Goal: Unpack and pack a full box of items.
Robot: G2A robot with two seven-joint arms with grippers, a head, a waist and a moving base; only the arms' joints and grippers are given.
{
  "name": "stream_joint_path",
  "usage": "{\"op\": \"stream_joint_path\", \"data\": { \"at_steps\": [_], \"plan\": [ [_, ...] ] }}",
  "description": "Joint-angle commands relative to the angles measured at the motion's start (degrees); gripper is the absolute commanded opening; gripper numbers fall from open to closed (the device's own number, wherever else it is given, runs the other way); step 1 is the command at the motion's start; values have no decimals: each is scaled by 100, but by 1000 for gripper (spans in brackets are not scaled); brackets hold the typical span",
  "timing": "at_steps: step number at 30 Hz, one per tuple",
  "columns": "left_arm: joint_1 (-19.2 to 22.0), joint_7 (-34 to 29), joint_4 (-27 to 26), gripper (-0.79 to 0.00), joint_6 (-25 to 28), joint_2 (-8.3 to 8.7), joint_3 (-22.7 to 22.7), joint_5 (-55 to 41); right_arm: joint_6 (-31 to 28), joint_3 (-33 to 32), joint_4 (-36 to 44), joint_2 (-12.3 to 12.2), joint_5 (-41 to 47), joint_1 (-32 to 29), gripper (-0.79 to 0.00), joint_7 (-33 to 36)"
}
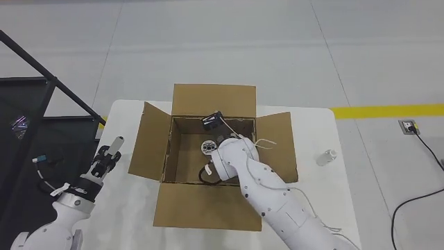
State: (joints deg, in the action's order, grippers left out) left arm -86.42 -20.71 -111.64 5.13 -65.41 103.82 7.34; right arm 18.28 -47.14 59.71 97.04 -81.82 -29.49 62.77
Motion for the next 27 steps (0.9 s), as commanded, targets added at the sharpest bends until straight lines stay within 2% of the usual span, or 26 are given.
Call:
{"op": "stream_joint_path", "data": {
  "at_steps": [1, 2, 4, 7, 9, 10, 12, 14, 18, 21, 24, 27],
  "plan": [
    [0, 0, 0, 0, 0, 0, 0, 0, 11, 11, -116, 39, 49, 36, -613, -120],
    [0, 0, 0, 0, 0, 0, 0, 0, 49, 15, -185, 54, 25, 50, -597, -186],
    [0, 0, 0, 0, 0, 0, 0, 0, 57, 25, -284, 91, 56, 70, -471, -218],
    [0, 0, 0, 0, 0, 0, 0, 0, 57, 23, -425, 137, 70, 120, -437, -269],
    [0, 0, 0, 0, 0, 0, 0, 0, 58, 17, -484, 163, 73, 143, -388, -289],
    [0, 0, 0, 0, 0, 0, 0, 0, 58, 12, -500, 174, 65, 152, -326, -293],
    [0, 0, 0, 0, 0, 0, 0, 0, 67, -5, -510, 190, 45, 153, -292, -306],
    [0, 0, 0, 0, 0, 0, 0, 0, 84, -23, -495, 202, 4, 145, -225, -301],
    [0, 0, 0, 0, 0, 0, 0, 0, 160, -128, -221, 187, -148, 50, -203, -325],
    [0, 0, 0, 0, 0, 0, 0, 0, 208, -311, 509, 107, -392, -234, -209, -330],
    [0, 0, 0, 0, 0, 0, 0, 0, -17, -708, 1732, -62, -626, -868, -265, -345],
    [0, 0, 0, 0, 0, 0, 0, 0, -295, -1139, 3061, -235, -973, -1668, -222, -271]
  ]
}}
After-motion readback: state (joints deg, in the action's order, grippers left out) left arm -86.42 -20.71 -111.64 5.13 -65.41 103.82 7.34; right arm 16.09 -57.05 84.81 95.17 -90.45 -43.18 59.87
